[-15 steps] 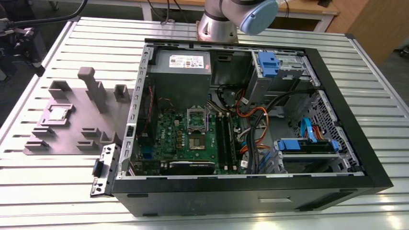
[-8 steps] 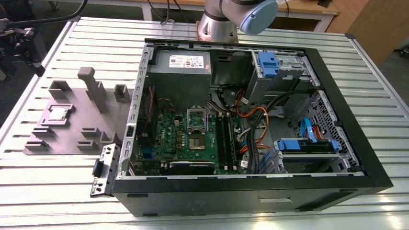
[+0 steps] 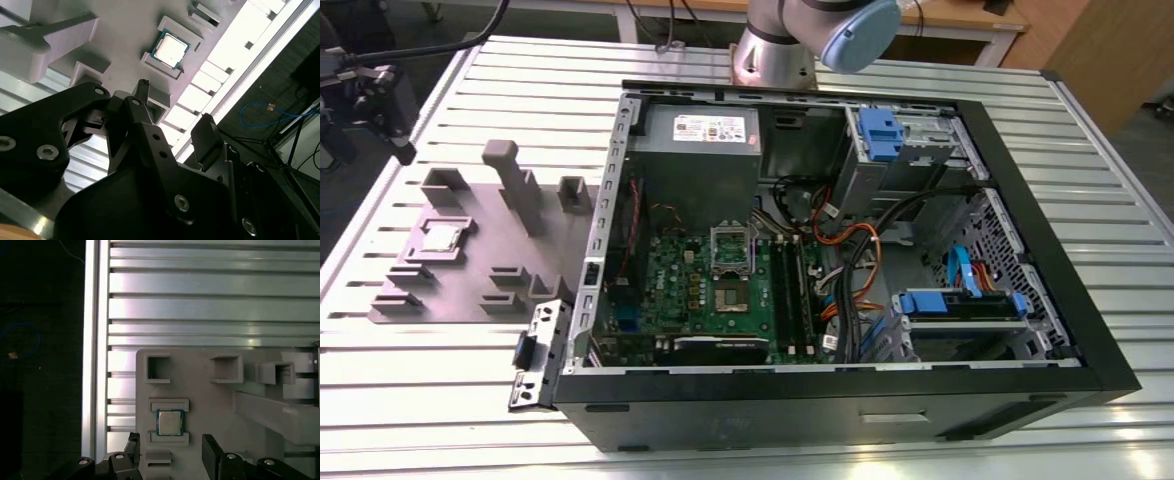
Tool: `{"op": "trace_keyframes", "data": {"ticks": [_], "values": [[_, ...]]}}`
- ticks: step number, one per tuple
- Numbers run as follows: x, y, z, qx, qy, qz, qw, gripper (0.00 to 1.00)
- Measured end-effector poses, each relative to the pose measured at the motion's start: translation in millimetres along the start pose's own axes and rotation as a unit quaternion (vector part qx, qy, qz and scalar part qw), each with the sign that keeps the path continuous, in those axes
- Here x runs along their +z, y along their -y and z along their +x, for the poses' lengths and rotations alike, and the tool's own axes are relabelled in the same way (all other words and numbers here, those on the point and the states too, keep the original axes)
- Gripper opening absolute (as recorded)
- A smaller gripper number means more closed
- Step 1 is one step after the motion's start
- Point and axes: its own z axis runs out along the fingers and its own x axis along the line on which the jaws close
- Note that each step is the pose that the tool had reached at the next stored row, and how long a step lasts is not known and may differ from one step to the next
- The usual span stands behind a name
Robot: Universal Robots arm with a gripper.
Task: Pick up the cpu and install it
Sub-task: 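Pick up the cpu and move it towards the insertion slot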
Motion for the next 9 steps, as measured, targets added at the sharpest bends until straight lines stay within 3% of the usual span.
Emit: {"op": "trace_keyframes", "data": {"ticks": [9], "values": [[14.3, 2.2, 0.1, -0.021, -0.0015, -0.0004, 0.99979, 0.61]]}}
